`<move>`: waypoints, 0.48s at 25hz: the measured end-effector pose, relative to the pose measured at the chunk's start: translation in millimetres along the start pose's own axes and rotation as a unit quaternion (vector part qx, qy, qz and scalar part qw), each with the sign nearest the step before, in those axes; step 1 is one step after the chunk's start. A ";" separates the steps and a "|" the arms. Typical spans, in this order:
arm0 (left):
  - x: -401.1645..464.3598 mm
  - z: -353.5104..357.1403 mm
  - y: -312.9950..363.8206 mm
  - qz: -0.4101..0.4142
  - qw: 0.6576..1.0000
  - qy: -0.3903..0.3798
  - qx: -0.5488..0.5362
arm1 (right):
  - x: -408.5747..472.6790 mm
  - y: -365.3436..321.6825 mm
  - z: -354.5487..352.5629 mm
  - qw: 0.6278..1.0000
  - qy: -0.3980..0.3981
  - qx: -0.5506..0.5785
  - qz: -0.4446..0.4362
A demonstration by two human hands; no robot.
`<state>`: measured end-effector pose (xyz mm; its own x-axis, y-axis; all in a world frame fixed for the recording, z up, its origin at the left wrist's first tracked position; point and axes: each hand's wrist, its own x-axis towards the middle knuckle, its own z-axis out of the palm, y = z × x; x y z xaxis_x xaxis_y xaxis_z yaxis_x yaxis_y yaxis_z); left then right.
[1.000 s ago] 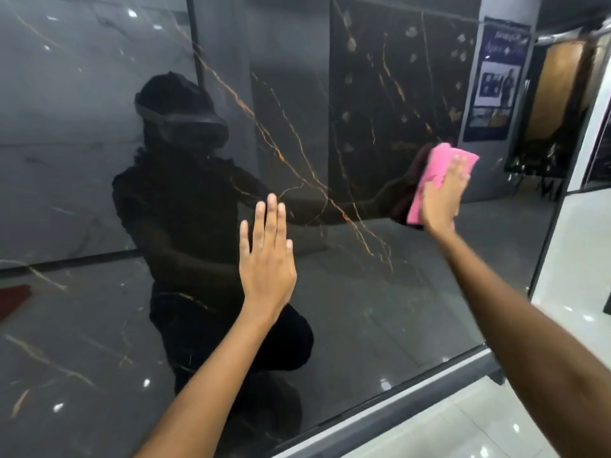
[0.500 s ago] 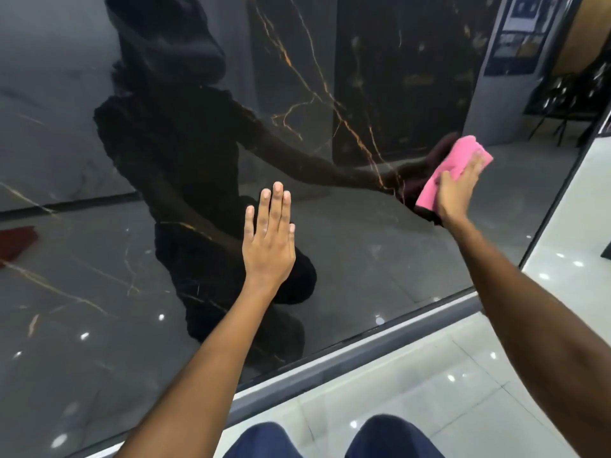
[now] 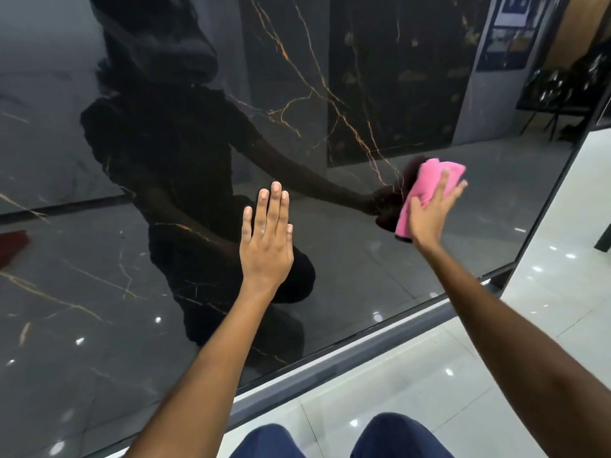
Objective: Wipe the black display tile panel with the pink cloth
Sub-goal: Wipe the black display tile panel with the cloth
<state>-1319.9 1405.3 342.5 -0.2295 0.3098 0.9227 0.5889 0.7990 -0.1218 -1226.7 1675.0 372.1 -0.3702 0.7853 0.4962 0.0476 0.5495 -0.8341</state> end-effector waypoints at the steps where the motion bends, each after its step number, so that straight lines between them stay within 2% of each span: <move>1: 1.1 -1.6 2.2 -0.009 1.000 0.000 -0.010 | 5.5 -6.0 0.7 0.997 0.026 0.031 0.072; 2: -0.2 -2.7 5.8 -0.025 0.999 0.002 -0.028 | -3.4 -14.4 7.9 0.994 0.036 0.040 0.098; 3: -6.3 -2.3 10.9 -0.044 0.998 0.003 -0.048 | -25.3 -17.1 20.4 0.996 0.028 0.029 0.075; 5: -34.8 5.0 18.8 -0.058 0.995 -0.002 -0.080 | -104.8 -11.7 50.8 0.995 -0.070 0.019 -0.069; 7: -68.4 15.1 17.3 -0.030 0.996 -0.012 -0.079 | -179.0 11.9 68.9 0.951 -0.198 -0.037 -0.234; 8: -79.2 21.2 13.1 -0.013 0.998 -0.013 -0.065 | -187.8 29.9 70.4 0.932 -0.213 -0.080 -0.283; 9: -84.4 26.3 9.1 -0.004 0.999 -0.012 -0.052 | -173.6 47.3 66.3 0.931 -0.198 -0.091 -0.294; 10: -86.0 29.7 7.0 -0.001 0.999 -0.009 -0.040 | -148.5 60.2 60.4 0.946 -0.170 -0.090 -0.263; 12: -84.6 33.7 7.8 0.010 1.000 -0.004 -0.012 | -82.5 74.3 40.6 0.988 -0.076 -0.061 -0.118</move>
<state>-1322.0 1402.7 251.2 -0.2235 0.3289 0.9175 0.6118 0.7801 -0.1307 -1230.3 1639.4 259.4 -0.5191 0.5846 0.6235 0.0509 0.7493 -0.6602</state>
